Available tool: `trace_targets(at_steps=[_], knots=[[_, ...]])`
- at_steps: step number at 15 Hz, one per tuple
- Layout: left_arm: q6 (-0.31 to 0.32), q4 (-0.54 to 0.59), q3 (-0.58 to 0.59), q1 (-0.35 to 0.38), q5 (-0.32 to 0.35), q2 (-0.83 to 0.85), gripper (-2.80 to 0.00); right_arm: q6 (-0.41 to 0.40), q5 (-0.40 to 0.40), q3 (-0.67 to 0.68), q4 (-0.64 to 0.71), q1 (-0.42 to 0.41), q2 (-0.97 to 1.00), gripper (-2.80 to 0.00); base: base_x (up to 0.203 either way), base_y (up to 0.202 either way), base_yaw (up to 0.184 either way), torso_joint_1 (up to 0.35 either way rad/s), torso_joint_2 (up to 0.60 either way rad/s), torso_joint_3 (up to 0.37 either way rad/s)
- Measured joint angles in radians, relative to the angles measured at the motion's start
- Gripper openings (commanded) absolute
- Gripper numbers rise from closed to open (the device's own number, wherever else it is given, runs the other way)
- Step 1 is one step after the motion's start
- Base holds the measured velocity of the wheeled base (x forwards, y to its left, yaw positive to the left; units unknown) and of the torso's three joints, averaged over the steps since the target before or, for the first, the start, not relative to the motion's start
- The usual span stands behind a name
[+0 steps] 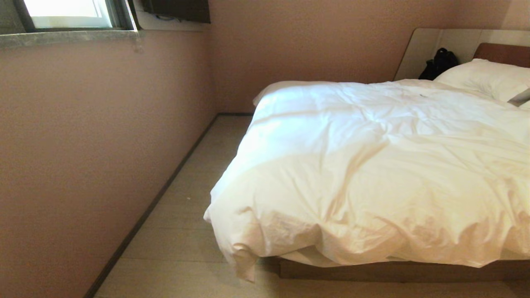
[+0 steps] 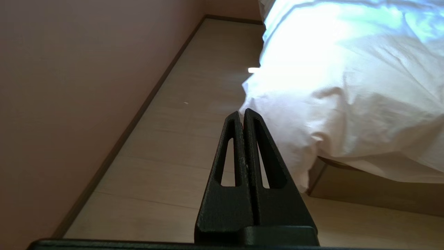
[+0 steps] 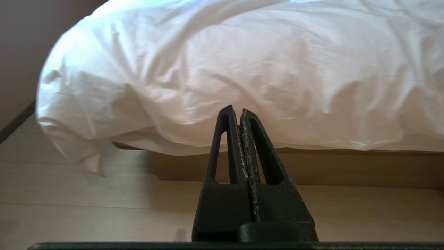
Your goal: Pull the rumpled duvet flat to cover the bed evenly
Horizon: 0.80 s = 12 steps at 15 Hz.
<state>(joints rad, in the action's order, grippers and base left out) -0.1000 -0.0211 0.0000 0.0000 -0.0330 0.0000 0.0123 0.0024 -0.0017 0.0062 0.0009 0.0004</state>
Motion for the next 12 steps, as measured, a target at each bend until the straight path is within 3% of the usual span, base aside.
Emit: trace_targets(at_steps=[7,12], knots=[[0.000,0.000,0.000,0.000,0.000,0.000,-2.80,0.000,0.000,0.000,-0.001,-0.002,0.000,-2.80,0.000,0.194,0.000,0.002,0.00,0.002],[-0.003,0.000,0.000,0.000,-0.001,0.000,-2.80,0.000,0.000,0.000,0.000,-0.001,0.000,-2.80,0.000,0.034,0.000,0.001,0.00,0.000]])
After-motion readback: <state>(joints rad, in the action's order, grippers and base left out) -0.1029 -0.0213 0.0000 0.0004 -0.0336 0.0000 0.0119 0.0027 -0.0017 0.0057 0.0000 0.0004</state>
